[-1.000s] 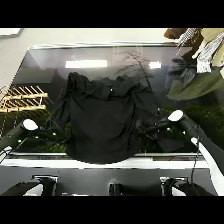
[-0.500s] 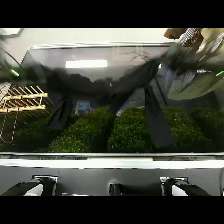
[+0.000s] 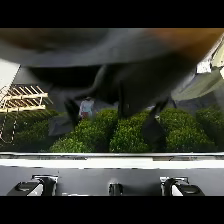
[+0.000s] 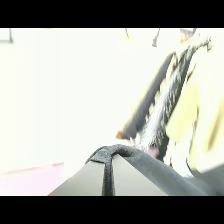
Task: Fold the clothes and pants, and hang the long-sleeved shirts on hangers.
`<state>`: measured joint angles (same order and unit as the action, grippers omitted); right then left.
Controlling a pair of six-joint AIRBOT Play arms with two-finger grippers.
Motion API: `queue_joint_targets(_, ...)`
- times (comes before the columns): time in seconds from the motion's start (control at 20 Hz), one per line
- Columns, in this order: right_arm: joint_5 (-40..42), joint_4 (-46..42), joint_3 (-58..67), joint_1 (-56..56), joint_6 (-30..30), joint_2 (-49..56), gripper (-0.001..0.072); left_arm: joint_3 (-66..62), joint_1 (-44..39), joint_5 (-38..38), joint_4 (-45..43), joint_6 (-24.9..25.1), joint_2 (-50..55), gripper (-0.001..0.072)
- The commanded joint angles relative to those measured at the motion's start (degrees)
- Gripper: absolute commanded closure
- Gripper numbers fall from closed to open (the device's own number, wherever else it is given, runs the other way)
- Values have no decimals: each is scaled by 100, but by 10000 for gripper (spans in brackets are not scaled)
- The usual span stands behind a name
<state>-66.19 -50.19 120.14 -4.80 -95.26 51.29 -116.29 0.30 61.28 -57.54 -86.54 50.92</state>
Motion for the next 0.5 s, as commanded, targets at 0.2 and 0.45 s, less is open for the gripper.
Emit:
queue_joint_targets(0.2,195,-1335,90,-4,-767,-369,686,76,-2,-240,-549,-673,-424,689)
queue_joint_targets(0.45,146,-876,90,0,-933,1152,685,861,-2,-269,-551,-369,505,689)
